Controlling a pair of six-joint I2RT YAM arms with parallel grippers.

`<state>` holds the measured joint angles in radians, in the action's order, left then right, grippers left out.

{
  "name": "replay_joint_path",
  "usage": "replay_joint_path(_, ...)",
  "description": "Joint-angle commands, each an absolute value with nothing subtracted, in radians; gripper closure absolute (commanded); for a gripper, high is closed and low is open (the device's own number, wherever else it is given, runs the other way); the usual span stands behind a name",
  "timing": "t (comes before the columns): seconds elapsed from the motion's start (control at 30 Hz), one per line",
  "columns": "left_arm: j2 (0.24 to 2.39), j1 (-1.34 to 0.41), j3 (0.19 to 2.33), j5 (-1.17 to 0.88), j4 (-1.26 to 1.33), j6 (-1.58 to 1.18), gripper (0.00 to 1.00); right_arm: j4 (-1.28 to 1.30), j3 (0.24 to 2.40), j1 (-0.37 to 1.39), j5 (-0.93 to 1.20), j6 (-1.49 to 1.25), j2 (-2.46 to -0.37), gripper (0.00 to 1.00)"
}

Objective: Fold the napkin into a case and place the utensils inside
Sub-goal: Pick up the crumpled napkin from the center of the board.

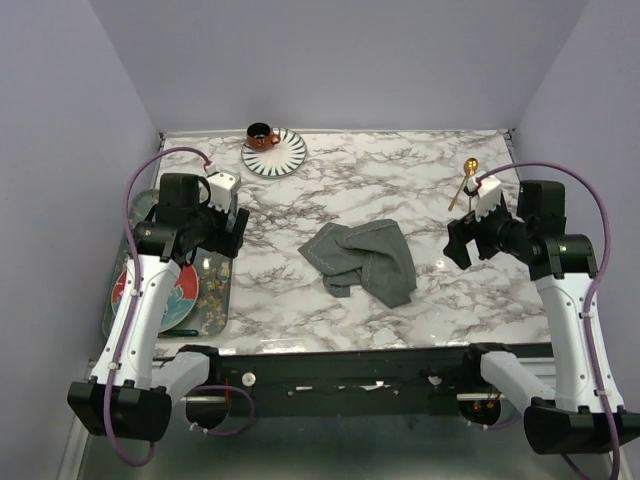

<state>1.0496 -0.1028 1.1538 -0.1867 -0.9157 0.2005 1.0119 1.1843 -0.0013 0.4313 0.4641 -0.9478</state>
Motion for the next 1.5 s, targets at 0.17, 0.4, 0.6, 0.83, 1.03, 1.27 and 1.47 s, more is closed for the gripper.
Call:
replay_joint_path(0.17, 1.057, -0.149, 1.186, -0.15, -0.876, 0.212, 0.01, 1.095, 1.255, 0.061, 0.416, 0.56, -1.091, 0.0)
replay_joint_path(0.4, 1.055, -0.153, 1.203, -0.104, -0.851, 0.23, 0.01, 1.048, 1.31, 0.22, 0.345, 0.546, -1.198, 0.0)
replay_joint_path(0.6, 1.058, -0.153, 1.21, -0.067, -0.842, 0.242, 0.01, 0.954, 1.357, 0.365, 0.305, 0.514, -1.339, 0.0)
replay_joint_path(0.83, 0.988, -0.153, 1.137, -0.132, -0.822, 0.25, 0.01, 0.908, 1.486, 0.503, 0.29, 0.506, -1.57, 0.0)
replay_joint_path(1.03, 0.934, -0.16, 1.08, -0.377, -0.824, 0.292, 0.01, 0.957, 1.655, 0.511, 0.399, 0.52, -1.759, 0.02)
replay_joint_path(1.27, 1.005, -0.163, 1.086, -0.406, -0.796, 0.261, 0.01, 0.937, 1.764, 0.548, 0.387, 0.518, -1.925, 0.09)
replay_joint_path(1.47, 1.019, -0.163, 1.074, -0.411, -0.788, 0.261, 0.01, 0.945, 1.818, 0.564, 0.368, 0.558, -2.045, 0.08)
